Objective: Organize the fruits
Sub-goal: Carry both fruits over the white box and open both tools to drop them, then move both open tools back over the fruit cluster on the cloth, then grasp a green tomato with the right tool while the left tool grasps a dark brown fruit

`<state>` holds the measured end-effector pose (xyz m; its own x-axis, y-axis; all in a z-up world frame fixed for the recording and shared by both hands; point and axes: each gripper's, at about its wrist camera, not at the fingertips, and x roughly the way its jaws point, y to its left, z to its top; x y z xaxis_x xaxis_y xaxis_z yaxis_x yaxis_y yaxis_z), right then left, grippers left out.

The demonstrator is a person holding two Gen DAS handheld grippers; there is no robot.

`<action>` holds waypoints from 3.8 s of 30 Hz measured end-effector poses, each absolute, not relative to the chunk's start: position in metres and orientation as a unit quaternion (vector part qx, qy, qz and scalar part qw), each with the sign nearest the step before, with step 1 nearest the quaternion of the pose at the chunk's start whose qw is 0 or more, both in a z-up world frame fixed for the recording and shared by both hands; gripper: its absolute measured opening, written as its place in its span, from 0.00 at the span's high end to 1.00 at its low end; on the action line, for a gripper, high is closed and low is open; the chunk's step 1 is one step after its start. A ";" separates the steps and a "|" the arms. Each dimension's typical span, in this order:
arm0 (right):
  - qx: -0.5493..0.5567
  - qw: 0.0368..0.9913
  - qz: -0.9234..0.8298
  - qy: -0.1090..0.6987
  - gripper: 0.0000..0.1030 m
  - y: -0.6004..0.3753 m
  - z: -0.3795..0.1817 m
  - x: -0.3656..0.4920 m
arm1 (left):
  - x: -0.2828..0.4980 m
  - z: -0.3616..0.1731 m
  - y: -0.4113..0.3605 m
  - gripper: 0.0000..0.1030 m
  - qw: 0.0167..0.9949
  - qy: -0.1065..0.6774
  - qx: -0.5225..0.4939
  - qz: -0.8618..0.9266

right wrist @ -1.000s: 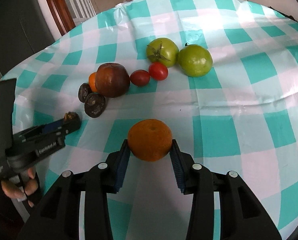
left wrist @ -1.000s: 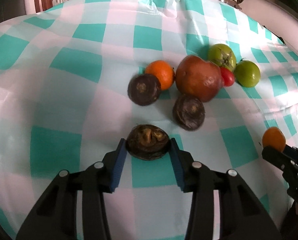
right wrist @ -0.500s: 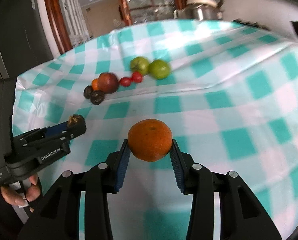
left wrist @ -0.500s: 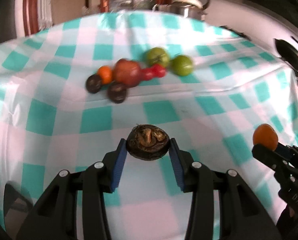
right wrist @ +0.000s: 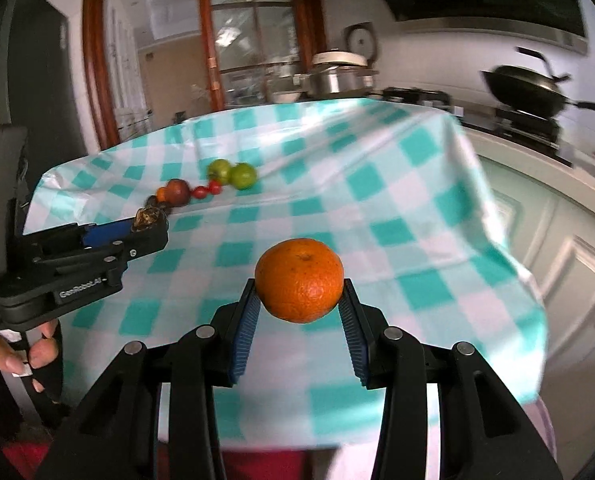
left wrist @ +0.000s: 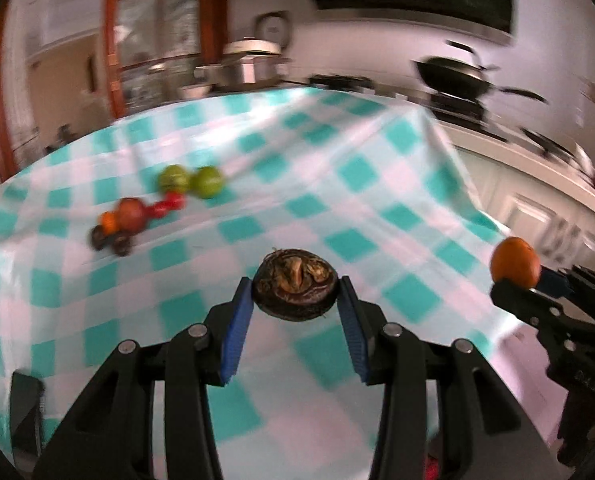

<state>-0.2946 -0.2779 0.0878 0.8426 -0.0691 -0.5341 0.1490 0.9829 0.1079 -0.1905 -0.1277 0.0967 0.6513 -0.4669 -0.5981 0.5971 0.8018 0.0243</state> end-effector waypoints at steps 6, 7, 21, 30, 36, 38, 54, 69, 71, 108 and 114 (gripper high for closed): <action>0.093 0.948 -0.122 0.280 0.61 -0.323 0.070 -0.359 | -0.244 0.082 -0.197 0.58 0.851 0.311 0.166 -0.389; 0.101 0.944 -0.135 0.282 0.61 -0.333 0.065 -0.369 | -0.253 0.079 -0.209 0.58 0.840 0.314 0.177 -0.405; 0.186 0.828 -0.284 0.446 0.61 -0.439 -0.067 -0.446 | -0.369 -0.020 -0.340 0.58 0.672 0.349 0.348 -0.552; 0.149 0.743 -0.243 0.605 0.61 -0.466 -0.166 -0.410 | -0.363 -0.149 -0.386 0.58 0.570 0.476 0.430 -0.514; 0.154 0.695 -0.222 0.666 0.60 -0.471 -0.204 -0.398 | -0.345 -0.201 -0.395 0.58 0.542 0.524 0.455 -0.473; 0.152 0.691 -0.216 0.672 0.60 -0.469 -0.207 -0.397 | -0.342 -0.214 -0.394 0.58 0.535 0.532 0.467 -0.460; 0.171 0.700 -0.246 0.648 0.34 -0.470 -0.188 -0.405 | -0.321 -0.198 -0.379 0.33 0.542 0.523 0.446 -0.484; 0.175 0.941 -0.225 0.181 0.15 -0.373 0.089 -0.381 | -0.257 0.092 -0.174 0.01 0.827 0.183 0.082 -0.526; 0.188 0.948 -0.171 0.191 0.15 -0.357 0.102 -0.340 | -0.212 0.109 -0.157 0.01 0.852 0.200 0.058 -0.480; -0.014 0.894 -0.070 0.442 0.30 -0.183 -0.007 0.191 | 0.075 0.016 0.069 0.01 0.902 0.403 -0.149 -0.045; 0.044 0.899 -0.026 0.435 0.42 -0.198 -0.005 0.166 | 0.076 0.014 0.061 0.01 0.902 0.406 -0.134 -0.055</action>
